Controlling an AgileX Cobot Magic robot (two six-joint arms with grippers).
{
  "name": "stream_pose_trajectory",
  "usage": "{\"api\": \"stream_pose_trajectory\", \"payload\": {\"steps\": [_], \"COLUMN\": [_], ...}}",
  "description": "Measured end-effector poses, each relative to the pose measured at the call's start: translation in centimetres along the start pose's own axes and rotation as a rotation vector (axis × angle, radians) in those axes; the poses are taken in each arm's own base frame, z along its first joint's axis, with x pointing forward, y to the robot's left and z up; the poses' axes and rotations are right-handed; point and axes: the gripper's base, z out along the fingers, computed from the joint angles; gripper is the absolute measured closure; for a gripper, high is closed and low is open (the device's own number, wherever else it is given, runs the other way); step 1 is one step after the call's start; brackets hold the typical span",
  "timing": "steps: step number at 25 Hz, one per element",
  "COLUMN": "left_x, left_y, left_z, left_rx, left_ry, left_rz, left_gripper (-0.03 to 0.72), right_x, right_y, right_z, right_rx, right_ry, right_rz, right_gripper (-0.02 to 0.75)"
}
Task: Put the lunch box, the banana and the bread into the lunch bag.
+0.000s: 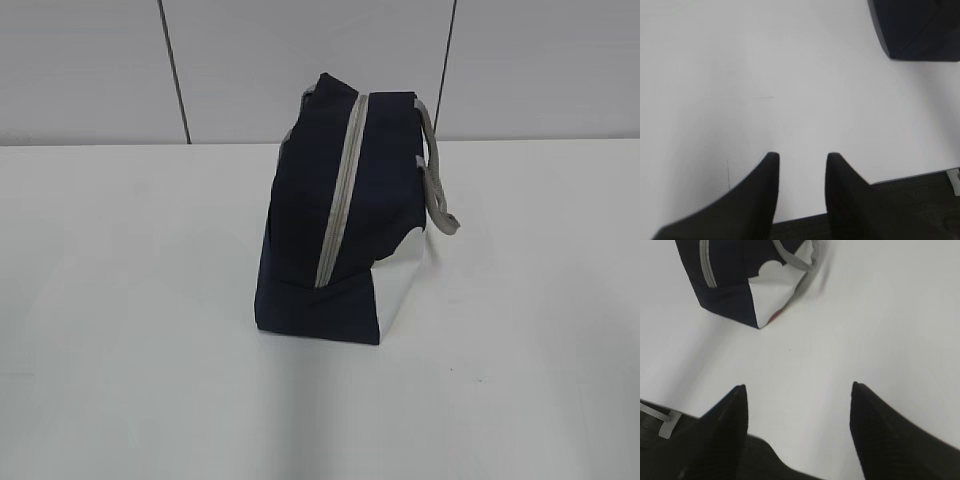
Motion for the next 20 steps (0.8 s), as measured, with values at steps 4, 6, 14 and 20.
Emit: {"api": "stream_pose_trajectory", "payload": {"steps": [4,6,14,20], "left_x": [0.0,0.0,0.0,0.0], "left_y": [0.0,0.0,0.0,0.0], "left_z": [0.0,0.0,0.0,0.0], "left_rx": [0.0,0.0,0.0,0.001], "left_ry": [0.0,0.0,-0.001,-0.001], "left_rz": [0.0,0.0,0.0,0.0], "left_gripper": [0.446,0.446,0.446,0.446], "right_x": [2.0,2.8,3.9,4.0], "right_y": [0.0,0.0,-0.7,-0.7], "right_z": [-1.7,-2.2,-2.1,-2.2], "right_rx": [0.1,0.143,0.238,0.248], "right_ry": [0.001,-0.025,-0.044,-0.047], "right_rz": [0.004,-0.008,0.114,0.13], "right_gripper": [0.264,0.264,0.264,0.264]}}
